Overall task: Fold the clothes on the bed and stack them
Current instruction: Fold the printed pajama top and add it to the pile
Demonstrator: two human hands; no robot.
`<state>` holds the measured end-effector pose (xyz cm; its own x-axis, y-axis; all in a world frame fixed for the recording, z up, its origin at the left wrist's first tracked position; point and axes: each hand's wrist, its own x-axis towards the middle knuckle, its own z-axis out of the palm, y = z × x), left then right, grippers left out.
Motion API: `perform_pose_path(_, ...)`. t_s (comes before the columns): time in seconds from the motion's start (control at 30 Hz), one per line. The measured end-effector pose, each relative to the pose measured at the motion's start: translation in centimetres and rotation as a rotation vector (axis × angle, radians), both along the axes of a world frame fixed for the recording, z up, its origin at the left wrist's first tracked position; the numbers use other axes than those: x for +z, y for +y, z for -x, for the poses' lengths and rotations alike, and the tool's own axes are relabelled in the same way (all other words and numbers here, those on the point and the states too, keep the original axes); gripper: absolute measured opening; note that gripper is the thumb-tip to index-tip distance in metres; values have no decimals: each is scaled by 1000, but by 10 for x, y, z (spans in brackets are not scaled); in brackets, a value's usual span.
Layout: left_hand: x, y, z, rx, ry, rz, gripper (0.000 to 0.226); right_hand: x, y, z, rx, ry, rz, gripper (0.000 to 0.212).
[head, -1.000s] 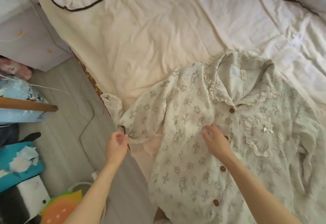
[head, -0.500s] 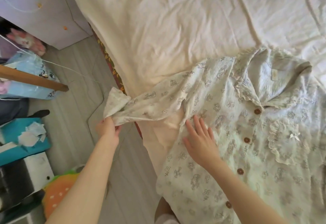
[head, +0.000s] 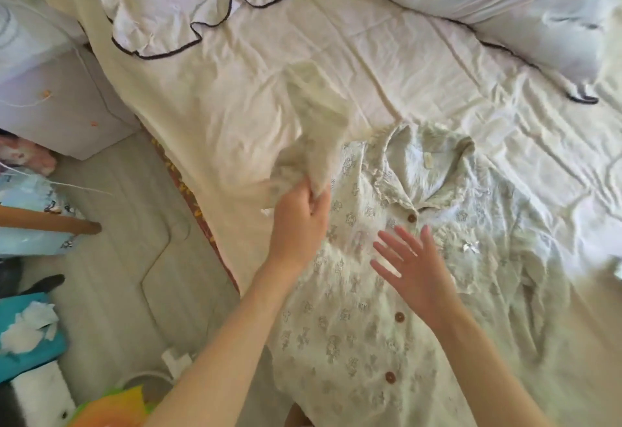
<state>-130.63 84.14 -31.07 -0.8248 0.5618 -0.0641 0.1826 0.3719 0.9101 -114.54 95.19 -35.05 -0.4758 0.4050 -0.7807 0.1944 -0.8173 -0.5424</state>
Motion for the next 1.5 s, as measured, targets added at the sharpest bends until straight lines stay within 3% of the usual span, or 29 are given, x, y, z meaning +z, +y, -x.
perform_pose_path(0.07, -12, 22, -52, -393, -1, 118, 15, 4, 19, -29, -226, 78, 81, 78)
perform_pose_path(0.13, -33, 27, -96, -702, -42, 267, 33, 1, 31, -55, -314, 81, 130, 88)
perform_pose_path(0.2, -55, 19, -121, -770, -103, 337, 39, -6, 33, -69, -266, 40, 148, 85)
perform_pose_path(0.3, -78, -1, -119, -591, -217, 375, 33, -23, 35, -77, -330, -158, 132, 59)
perform_pose_path(0.4, -96, -12, -95, -195, -339, 397, 21, -37, 42, -81, -393, -271, 155, 35)
perform_pose_path(0.53, -113, -9, -54, 373, -770, 288, 17, -45, 54, -93, -480, -328, 35, 11)
perform_pose_path(0.7, -120, 16, -24, 563, -1141, 70, 24, -16, 59, -140, -587, 25, -127, 38)
perform_pose_path(0.87, -119, 31, -16, 592, -1391, -71, 25, -15, 58, -187, -845, -70, -37, 51)
perform_pose_path(0.97, -117, 37, -21, 669, -1403, -90, 28, -27, 57, -196, -898, -172, 58, 48)
perform_pose_path(1.13, -118, 29, -25, 742, -1342, -201, 29, -34, 64, -202, -976, -105, 99, 46)
perform_pose_path(1.2, -120, 21, -28, 718, -1332, -161, 26, -39, 61, -202, -963, -217, 128, 50)
perform_pose_path(1.27, -125, 14, -29, 671, -1321, -74, 13, -44, 54, -201, -884, -536, 92, 38)
perform_pose_path(1.3, -127, 11, -29, 644, -1316, -29, 7, -45, 51, -199, -810, -725, 26, 31)
perform_pose_path(1.37, -130, 7, -29, 601, -1287, 45, 2, -44, 46, -186, -586, -988, -210, 38)
perform_pose_path(1.43, -130, 4, -30, 574, -1256, 88, 3, -40, 45, -161, -280, -1069, -515, 48)
perform_pose_path(1.5, -128, 2, -32, 564, -1230, 105, 3, -39, 49, -125, -10, -1006, -768, 44)
